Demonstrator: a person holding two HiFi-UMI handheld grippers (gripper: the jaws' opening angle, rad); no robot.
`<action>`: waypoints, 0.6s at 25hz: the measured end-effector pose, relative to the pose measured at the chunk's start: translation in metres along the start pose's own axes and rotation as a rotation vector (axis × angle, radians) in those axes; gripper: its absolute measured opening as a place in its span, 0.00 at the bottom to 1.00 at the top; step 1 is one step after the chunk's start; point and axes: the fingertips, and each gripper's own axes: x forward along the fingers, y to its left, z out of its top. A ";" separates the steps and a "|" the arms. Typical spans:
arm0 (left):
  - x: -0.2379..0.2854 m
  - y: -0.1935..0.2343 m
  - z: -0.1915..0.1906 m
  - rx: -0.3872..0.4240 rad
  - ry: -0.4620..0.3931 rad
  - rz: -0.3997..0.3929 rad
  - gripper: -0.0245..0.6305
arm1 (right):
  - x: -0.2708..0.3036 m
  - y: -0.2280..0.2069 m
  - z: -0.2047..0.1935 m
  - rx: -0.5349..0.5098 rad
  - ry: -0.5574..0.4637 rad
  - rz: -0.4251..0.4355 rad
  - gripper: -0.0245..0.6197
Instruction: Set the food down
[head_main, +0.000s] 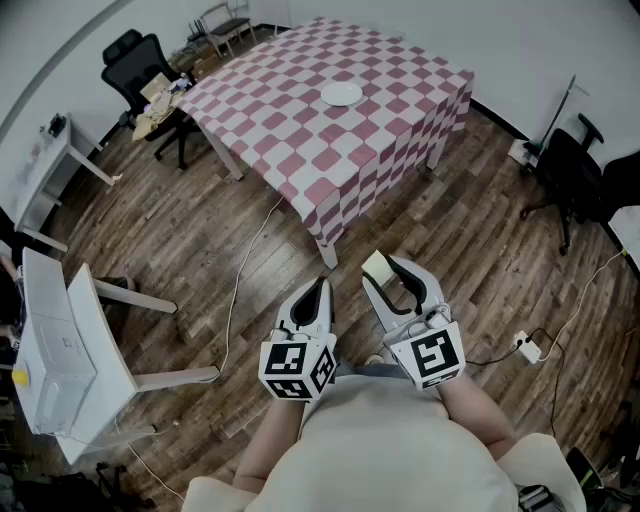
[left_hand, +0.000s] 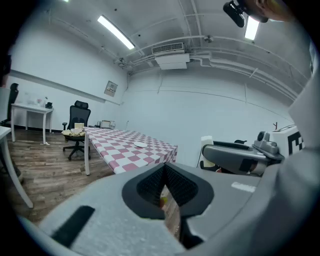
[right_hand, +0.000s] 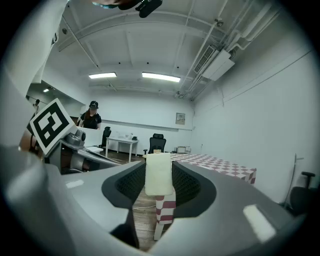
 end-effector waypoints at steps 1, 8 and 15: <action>0.000 -0.001 0.000 0.001 -0.001 -0.003 0.05 | -0.001 0.000 0.000 0.003 -0.001 -0.001 0.30; 0.002 -0.011 0.000 0.005 -0.010 -0.015 0.05 | -0.007 -0.004 -0.003 0.017 0.008 -0.010 0.30; 0.001 -0.016 -0.002 0.003 -0.010 -0.019 0.05 | -0.011 0.000 -0.002 -0.015 -0.001 0.016 0.30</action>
